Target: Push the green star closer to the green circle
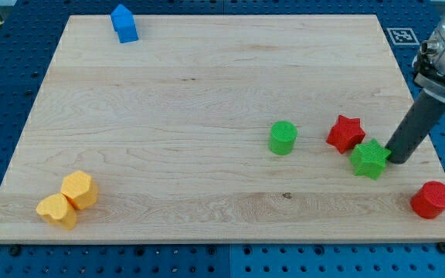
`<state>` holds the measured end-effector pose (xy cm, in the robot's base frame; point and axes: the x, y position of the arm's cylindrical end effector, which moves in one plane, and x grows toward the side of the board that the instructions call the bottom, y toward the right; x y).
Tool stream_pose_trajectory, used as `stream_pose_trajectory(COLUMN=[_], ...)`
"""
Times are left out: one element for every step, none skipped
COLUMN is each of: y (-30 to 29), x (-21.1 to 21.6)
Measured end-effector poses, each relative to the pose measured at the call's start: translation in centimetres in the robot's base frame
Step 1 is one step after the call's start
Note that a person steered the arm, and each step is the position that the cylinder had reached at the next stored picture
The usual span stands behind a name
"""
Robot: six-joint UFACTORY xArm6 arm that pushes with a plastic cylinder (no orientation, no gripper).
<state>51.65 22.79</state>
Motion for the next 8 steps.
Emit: stream_pose_trajectory(y=[-0.8, -0.9, -1.0, -1.0, -1.0, -1.3, -3.0, -5.5], x=[0.2, 0.2, 0.3, 1.3, 1.7, 1.7, 1.7, 1.7])
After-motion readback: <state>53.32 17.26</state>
